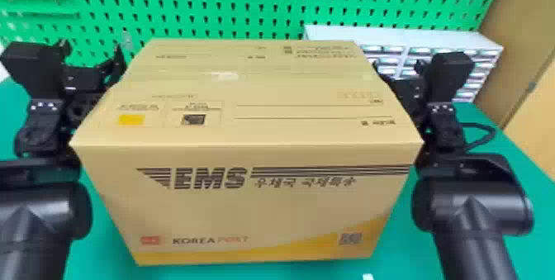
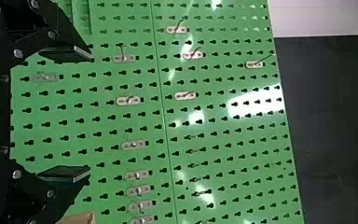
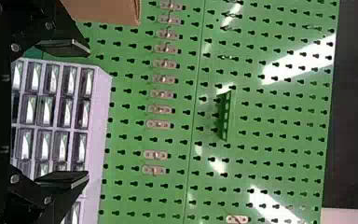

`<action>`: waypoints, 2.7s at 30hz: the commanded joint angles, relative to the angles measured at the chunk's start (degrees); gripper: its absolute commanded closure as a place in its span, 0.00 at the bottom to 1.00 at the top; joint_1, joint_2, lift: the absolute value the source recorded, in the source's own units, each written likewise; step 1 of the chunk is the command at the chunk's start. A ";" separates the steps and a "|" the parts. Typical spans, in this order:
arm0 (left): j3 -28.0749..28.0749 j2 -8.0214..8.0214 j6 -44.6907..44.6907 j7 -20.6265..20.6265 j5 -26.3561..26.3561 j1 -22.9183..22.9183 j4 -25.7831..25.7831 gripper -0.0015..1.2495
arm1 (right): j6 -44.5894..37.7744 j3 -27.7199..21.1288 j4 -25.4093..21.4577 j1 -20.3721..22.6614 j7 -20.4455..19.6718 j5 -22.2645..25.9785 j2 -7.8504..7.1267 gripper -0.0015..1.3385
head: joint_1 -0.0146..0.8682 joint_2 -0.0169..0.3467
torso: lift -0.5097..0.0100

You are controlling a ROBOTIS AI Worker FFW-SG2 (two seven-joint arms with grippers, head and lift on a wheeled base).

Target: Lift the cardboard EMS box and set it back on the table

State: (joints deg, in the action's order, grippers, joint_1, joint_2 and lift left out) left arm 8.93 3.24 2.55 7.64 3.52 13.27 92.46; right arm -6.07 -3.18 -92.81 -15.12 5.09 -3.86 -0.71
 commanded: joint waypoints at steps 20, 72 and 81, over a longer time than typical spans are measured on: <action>0.30 -0.08 0.00 -0.35 0.00 -0.18 0.00 0.32 | -0.35 -0.07 0.00 -0.08 0.01 0.00 -0.08 0.26 | 0.78 0.01 | 0.80; 1.97 0.01 2.38 0.01 -2.29 -5.19 -7.03 0.31 | 0.80 -1.21 5.80 4.84 0.09 2.02 -1.84 0.26 | 0.78 0.01 | 0.80; 6.46 0.01 3.69 2.64 -1.85 -5.19 -6.94 0.31 | 0.88 -4.11 4.48 5.19 0.09 2.02 -3.42 0.26 | 0.78 0.01 | 0.80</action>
State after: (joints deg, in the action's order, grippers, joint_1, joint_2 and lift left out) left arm 12.87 3.25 5.56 9.45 1.37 8.18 85.45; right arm -5.18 -5.84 -87.95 -10.07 5.19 -1.85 -3.29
